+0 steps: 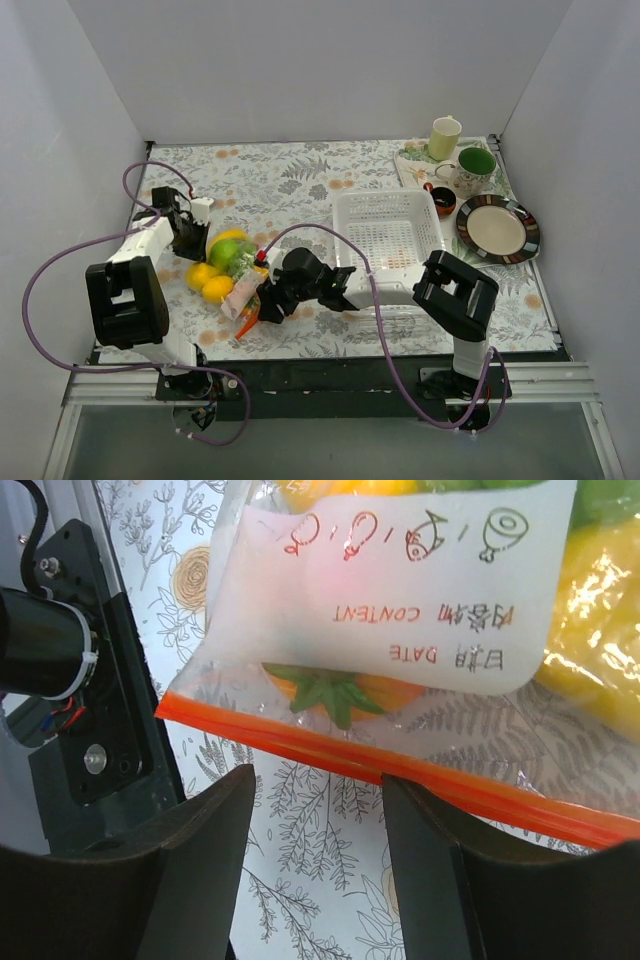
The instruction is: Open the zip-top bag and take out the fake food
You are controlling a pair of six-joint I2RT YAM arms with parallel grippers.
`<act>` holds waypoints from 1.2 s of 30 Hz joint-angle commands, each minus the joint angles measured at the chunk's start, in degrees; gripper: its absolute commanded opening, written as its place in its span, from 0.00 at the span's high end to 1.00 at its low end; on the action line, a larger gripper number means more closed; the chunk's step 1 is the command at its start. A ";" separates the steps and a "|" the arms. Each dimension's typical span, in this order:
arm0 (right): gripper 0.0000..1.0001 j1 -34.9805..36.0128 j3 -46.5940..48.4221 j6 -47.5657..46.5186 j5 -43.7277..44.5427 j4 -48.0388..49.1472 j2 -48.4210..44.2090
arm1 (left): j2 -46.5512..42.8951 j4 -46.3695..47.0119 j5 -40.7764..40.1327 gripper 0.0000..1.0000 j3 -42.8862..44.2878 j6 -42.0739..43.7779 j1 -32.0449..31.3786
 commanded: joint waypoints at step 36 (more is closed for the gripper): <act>0.87 1.92 -3.12 -4.32 9.91 4.40 -4.66 | 4.11 4.06 -7.16 1.00 -0.49 0.35 -3.83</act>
